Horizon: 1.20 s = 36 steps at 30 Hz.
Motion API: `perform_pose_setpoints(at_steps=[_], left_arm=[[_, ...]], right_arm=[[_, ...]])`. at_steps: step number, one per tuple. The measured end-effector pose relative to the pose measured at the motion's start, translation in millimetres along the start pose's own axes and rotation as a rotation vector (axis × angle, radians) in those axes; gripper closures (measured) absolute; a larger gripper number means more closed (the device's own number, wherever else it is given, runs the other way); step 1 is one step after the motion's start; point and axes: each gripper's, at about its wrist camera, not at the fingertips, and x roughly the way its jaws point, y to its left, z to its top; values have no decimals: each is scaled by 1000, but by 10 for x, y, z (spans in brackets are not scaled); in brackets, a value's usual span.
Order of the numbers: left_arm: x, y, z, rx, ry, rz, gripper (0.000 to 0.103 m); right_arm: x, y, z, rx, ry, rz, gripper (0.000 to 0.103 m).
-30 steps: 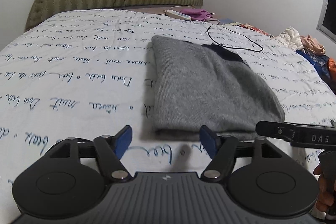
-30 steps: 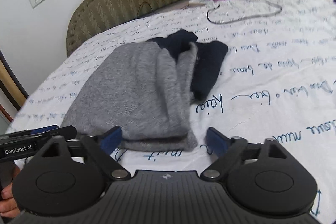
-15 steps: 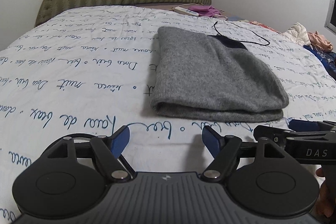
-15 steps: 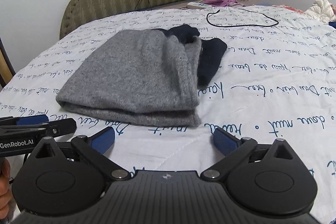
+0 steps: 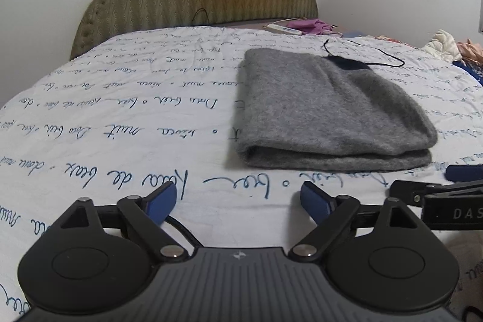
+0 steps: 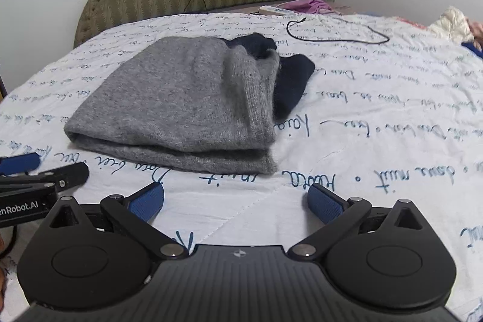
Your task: Fold small clothes
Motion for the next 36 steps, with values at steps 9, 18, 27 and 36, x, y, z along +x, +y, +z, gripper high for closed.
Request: perform_pose_setpoints(at_steps=[9,18,27,36], left_arm=[[95,-101,-22,65,43,8,0],[111,-72,-22,57,48,2,0],[112,-73,-23,57,47,3,0],[104,-71,-25,48,42,8,0]], right_arm=[[80,88,-41,-57,15,-43,0],[60,26,-81,-29,-9,-18,0],[69,31,-96,-31,-11,-18,0],[50,0,-101,-11,-29,-12,0]])
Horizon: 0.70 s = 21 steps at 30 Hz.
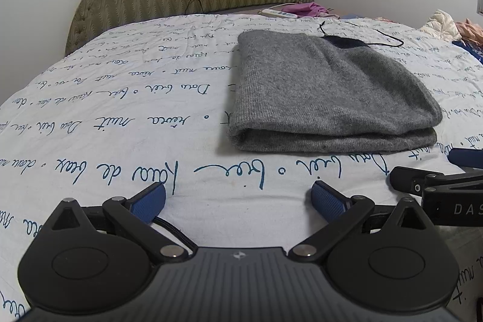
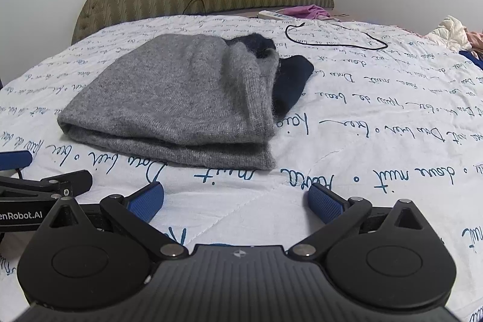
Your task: Fold small clothes
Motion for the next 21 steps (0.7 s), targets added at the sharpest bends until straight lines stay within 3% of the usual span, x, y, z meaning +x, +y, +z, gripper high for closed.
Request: perform_pose_setpoints(at_steps=[6,21], left_arm=[[-20,11,-7,-11,-5,21,0],[-31,3,-14,-15,-5,37,0]], right_arm=[[-6,-57,5,39,-13,-19,0],[32,20,4,-3,9,-27,0]])
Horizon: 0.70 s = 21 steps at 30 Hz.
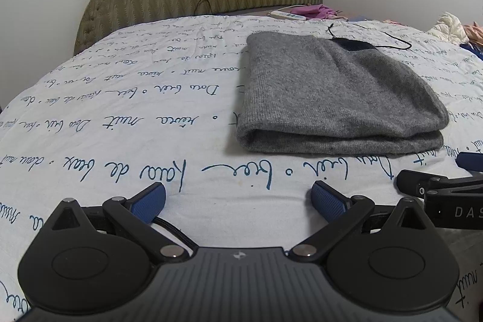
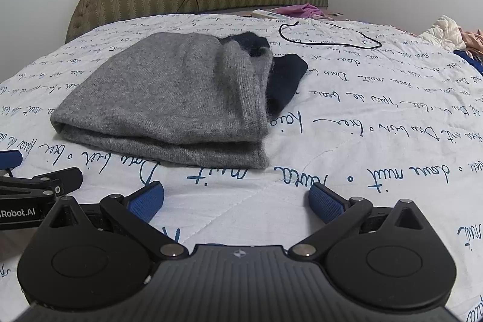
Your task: Fold small clothes
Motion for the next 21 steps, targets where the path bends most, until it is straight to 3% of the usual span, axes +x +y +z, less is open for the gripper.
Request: perform_pose_setpoints(at_steps=[21], left_arm=[[-20,-3,-5,-1,-1,4,0]], right_arm=[[-7,20,-4,-7,-1,20,0]])
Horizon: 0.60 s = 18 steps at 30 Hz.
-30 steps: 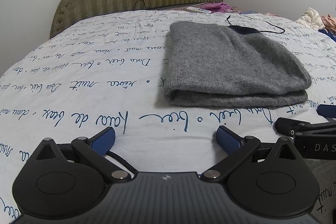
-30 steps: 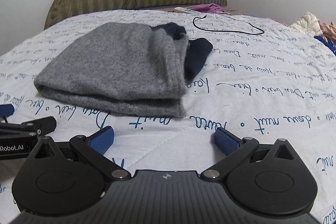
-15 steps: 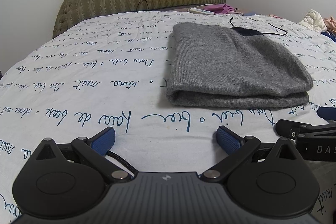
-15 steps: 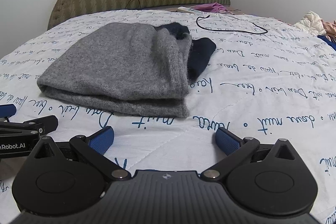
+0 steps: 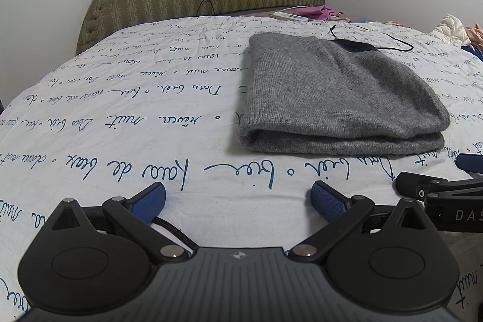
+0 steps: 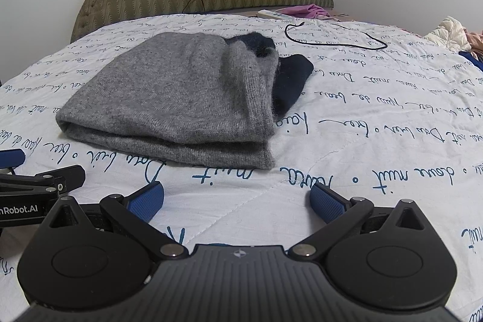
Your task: Fold small clothes
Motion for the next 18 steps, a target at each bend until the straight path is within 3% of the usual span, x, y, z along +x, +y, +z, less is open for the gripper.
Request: perform_pose_setpoints(at_steps=[18], left_arm=[[9,-18,15,3,11,-5,0]], right_arm=[[0,-4,1,0,0,1,0]])
